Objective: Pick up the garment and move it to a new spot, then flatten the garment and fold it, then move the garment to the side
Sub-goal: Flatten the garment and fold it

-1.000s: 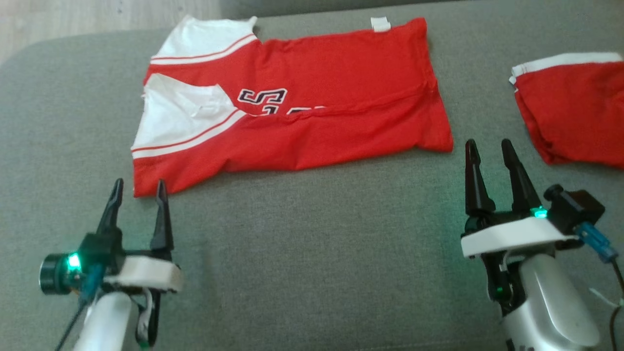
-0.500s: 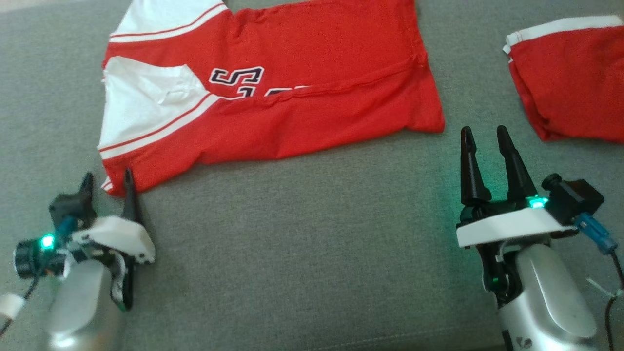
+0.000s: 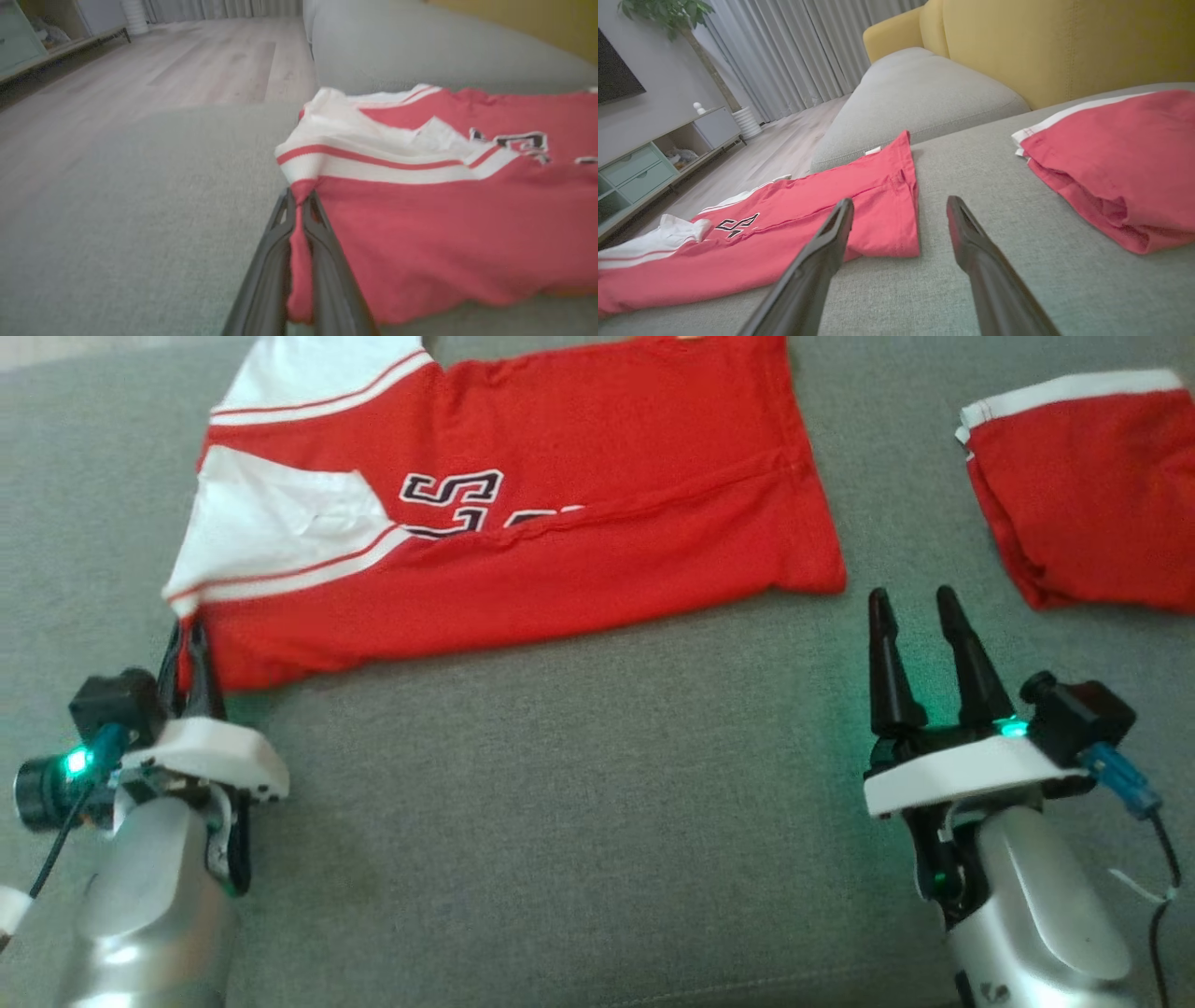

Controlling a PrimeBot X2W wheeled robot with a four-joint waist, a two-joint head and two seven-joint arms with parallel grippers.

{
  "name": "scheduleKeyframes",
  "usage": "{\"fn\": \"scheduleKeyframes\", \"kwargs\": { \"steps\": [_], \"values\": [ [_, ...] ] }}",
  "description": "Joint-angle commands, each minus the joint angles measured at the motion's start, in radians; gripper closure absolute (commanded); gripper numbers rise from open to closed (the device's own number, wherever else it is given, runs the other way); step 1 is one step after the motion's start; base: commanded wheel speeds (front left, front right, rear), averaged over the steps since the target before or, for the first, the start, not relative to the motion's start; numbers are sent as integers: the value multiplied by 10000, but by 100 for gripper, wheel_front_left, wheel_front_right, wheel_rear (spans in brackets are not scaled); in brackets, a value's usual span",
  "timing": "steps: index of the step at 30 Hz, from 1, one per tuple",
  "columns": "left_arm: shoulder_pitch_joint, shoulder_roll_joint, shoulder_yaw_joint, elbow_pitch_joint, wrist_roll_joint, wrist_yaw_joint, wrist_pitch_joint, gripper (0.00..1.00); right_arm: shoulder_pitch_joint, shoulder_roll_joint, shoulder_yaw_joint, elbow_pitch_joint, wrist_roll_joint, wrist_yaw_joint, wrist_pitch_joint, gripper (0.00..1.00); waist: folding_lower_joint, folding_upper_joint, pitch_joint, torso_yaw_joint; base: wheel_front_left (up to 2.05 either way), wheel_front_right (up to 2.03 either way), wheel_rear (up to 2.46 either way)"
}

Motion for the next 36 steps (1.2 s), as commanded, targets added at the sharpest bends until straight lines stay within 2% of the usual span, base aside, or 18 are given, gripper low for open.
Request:
{"fn": "scheduleKeyframes", "kwargs": {
  "steps": [1,3,7,11,17,27,28,29,30,36],
  "values": [
    [-103,223,360,-575,-9,56,-249,100,-254,27,268,-134,-126,-7,-55,0,-1,0,-177,146,0,0,0],
    [-70,148,386,-1113,12,18,-396,100,-392,28,211,216,-294,-7,-36,0,-1,0,-279,266,0,0,0],
    [159,-13,345,-2600,254,-84,-469,100,-1151,28,-169,1400,-700,-7,779,0,-1,0,-355,605,0,0,0],
    [396,-144,212,-3306,489,-171,-473,100,-2015,28,-635,2545,-946,-7,1413,0,-1,0,-236,853,0,0,0],
    [477,-341,-133,-3606,707,-404,-475,100,-3188,28,-750,4345,-1094,-7,1911,0,-1,0,-10,1164,0,0,0],
    [372,-491,-350,-3642,841,-537,-476,100,-4305,28,-371,6804,-2277,-7,2637,0,-1,0,256,1365,0,0,0],
    [363,-493,-358,-3621,846,-549,-476,100,-4361,28,-304,6964,-2329,-7,2689,10,-1,0,269,1374,0,0,0],
    [353,-494,-364,-3595,852,-557,-476,100,-4408,28,-247,7096,-2408,-7,2711,67,-1,0,272,1378,0,0,0],
    [346,-492,-368,-3559,859,-560,-476,100,-4447,28,-225,7197,-2507,-7,2684,100,-1,0,265,1376,0,0,0],
    [459,-413,-322,-3113,858,-472,-476,100,-4473,28,-706,7577,-2882,-7,2104,100,-1,0,-54,1234,0,0,0]
  ]
}}
